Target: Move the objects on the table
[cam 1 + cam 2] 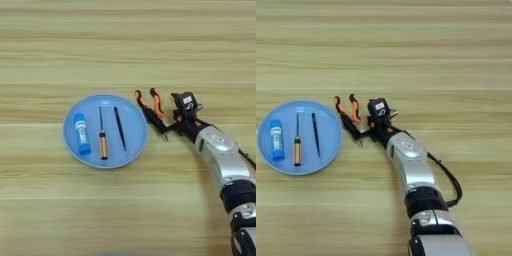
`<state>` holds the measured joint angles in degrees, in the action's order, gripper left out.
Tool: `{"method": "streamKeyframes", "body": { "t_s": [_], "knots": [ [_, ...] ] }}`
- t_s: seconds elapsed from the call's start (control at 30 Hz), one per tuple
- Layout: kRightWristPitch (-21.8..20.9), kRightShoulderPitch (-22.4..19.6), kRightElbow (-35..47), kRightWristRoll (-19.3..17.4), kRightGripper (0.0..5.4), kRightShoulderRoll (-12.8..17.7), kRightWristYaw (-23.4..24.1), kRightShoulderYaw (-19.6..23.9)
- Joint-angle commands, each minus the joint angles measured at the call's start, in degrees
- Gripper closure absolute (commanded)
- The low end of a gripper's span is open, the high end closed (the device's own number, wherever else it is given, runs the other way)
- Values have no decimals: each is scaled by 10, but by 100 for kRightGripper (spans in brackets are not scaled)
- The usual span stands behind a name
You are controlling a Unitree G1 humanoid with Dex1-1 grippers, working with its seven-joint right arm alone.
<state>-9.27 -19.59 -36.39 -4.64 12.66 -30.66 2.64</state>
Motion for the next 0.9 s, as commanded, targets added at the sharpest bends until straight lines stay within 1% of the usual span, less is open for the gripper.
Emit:
{"method": "streamKeyframes", "body": {
  "t_s": [0.03, 0.33, 0.47, 0.67, 0.83, 0.9],
  "knots": [
    [-7, -24, 29, -2, 5, 14, -3, 0],
    [-5, -22, 27, 4, 5, 16, -6, -4],
    [-6, -23, 21, 13, 5, 16, -2, -10],
    [-1, -24, 10, 39, 5, 15, 13, -24],
    [6, -31, -5, 46, 5, 15, 25, -28],
    [8, -32, -7, 45, 24, 14, 26, -29]
  ]
}}
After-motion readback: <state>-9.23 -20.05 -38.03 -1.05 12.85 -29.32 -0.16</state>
